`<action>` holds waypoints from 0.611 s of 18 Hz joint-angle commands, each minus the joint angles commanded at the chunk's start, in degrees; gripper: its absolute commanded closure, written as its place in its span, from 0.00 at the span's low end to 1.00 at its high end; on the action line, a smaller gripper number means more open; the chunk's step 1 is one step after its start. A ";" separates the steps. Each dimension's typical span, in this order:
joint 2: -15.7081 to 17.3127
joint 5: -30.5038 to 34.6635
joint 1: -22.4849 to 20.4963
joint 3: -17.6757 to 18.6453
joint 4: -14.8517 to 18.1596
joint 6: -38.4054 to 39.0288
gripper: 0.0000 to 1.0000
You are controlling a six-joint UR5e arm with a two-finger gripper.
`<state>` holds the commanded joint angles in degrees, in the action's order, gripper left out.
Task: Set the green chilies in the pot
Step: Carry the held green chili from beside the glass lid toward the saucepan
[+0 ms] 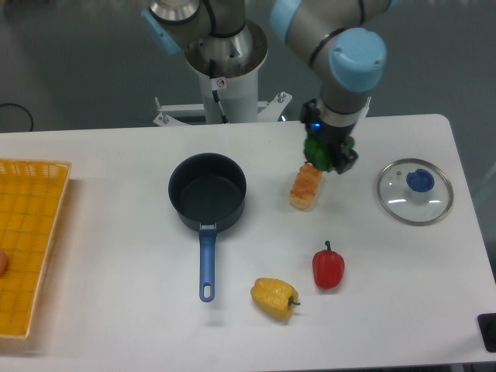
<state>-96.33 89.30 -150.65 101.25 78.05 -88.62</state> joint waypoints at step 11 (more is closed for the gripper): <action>7.03 0.00 9.94 2.19 -2.55 17.50 0.39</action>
<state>-89.30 89.30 -140.72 103.44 75.50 -71.12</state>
